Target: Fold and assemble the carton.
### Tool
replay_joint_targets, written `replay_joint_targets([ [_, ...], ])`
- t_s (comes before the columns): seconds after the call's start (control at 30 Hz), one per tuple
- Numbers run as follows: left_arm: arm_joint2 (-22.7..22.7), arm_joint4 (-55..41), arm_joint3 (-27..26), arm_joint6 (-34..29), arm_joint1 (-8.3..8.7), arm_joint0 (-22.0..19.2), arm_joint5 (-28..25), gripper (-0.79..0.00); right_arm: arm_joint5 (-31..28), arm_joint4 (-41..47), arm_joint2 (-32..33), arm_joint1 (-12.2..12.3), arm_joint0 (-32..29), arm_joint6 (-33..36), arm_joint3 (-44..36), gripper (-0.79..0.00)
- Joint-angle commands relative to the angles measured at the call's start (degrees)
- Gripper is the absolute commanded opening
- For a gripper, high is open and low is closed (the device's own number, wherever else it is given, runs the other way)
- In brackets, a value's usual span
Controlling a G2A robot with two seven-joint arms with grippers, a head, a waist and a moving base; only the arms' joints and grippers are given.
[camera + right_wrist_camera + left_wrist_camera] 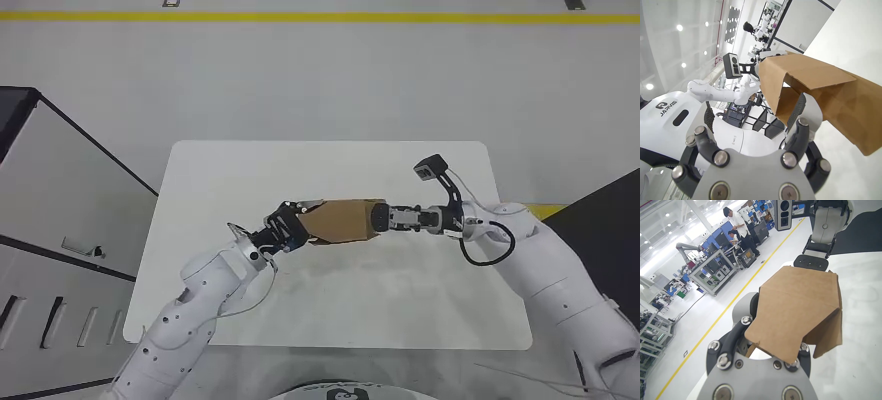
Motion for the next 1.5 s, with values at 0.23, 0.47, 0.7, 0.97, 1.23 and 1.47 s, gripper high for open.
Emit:
replay_joint_targets([
  [0.23, 0.46, -0.45, 0.33, -0.15, -0.03, -0.35, 0.08, -0.785, 0.11, 0.01, -2.15, -1.70, 1.56, 0.11, 1.96, -0.058],
  [0.47, 0.62, -0.52, 0.35, -0.28, -0.01, -0.34, 0.36, -0.785, 0.16, -0.18, -3.39, -2.77, 2.13, 0.15, 3.03, -0.123],
  [0.7, 0.75, -0.45, 0.47, -0.36, 0.03, -0.31, 0.45, -0.785, 0.11, -0.55, -4.16, -3.59, 2.57, 0.11, 3.43, -0.225],
  [0.97, 0.77, -0.55, 0.44, -0.46, 0.10, -0.06, 0.54, -0.785, -0.06, -1.18, -4.86, -4.38, 2.95, -0.05, 4.02, -0.317],
  [1.23, 0.64, -0.76, 0.34, -0.65, 0.18, 0.13, 0.57, -0.785, -0.26, -1.69, -5.75, -5.19, 3.45, -0.26, 4.45, -0.428],
  [1.47, 0.45, -1.03, 0.40, -0.81, 0.24, 0.32, 0.69, -0.785, -0.75, -2.05, -6.20, -5.83, 3.86, -0.75, 5.06, -0.680],
])
